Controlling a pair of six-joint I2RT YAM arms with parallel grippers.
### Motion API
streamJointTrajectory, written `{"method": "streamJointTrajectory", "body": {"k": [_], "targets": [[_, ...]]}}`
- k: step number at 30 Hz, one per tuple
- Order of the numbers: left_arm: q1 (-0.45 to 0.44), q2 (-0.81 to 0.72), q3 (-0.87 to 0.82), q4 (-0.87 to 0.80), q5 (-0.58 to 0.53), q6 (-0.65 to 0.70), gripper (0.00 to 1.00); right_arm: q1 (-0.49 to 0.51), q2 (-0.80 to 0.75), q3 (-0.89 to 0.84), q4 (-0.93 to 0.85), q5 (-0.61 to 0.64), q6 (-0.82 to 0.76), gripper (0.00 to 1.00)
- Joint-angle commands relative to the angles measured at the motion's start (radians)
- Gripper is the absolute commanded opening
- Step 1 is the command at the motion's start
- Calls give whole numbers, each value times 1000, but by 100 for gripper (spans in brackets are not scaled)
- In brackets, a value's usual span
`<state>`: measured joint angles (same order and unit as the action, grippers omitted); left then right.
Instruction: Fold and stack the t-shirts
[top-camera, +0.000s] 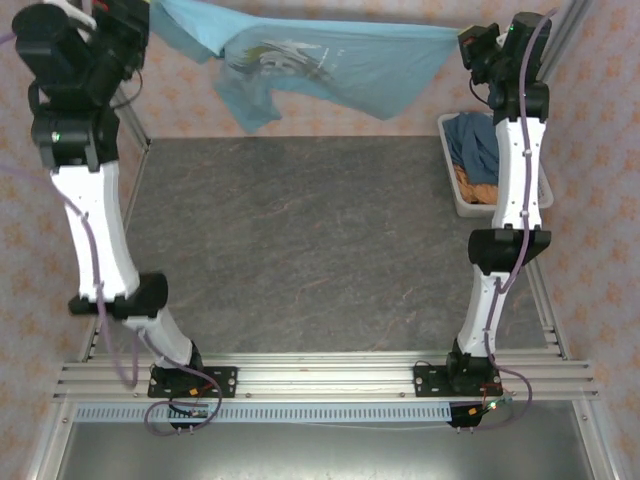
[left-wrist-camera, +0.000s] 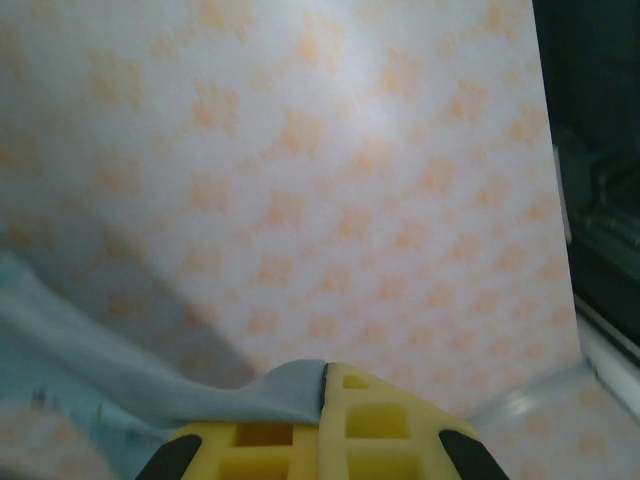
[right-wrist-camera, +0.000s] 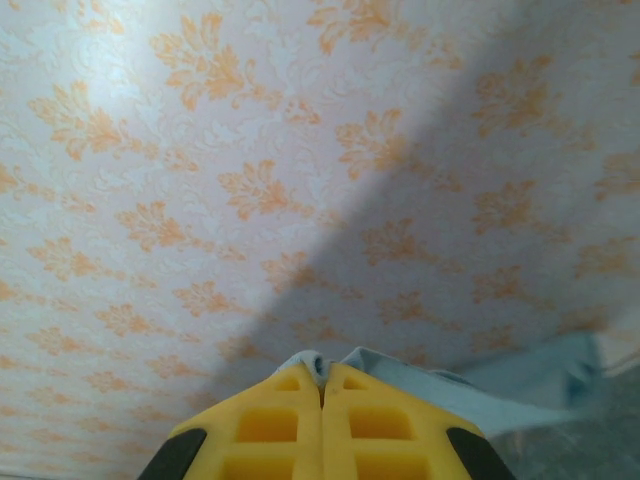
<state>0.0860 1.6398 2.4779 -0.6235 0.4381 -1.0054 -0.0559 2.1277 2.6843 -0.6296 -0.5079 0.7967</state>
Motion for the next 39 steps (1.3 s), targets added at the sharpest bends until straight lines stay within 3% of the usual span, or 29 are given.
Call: {"method": "streamJointTrajectory", "body": {"k": [1,5,8,12,16,20,28,39], "targets": [[-62,-214,-420,-61,-81,87,0,1,-114,-152,-102,28,-87,0],[-75,-490,-1026,-62,-153,2,0,26,-324,-656,-39,86,-112,0],[-99,-622,-1385,-16,-115,-76,0,35,-471,-1059,18,132,-72,0],[-178,-714,-1683,-21,-122,-147,0,53,-605,-1464,72,216,-47,0],[-241,-719,-1871,-62,-96,-201,0,68,-649,-1661,5,274,-60,0],[-269,-780,-1974,-100,-89,-273,0,128,-710,-1777,-85,334,-41,0],[-273,-915,-2009,-198,-85,-343,0,191,-868,-1947,-159,394,43,0],[-275,-1043,-1982,-423,-130,-345,0,190,-979,-1929,-390,570,95,0]]}}
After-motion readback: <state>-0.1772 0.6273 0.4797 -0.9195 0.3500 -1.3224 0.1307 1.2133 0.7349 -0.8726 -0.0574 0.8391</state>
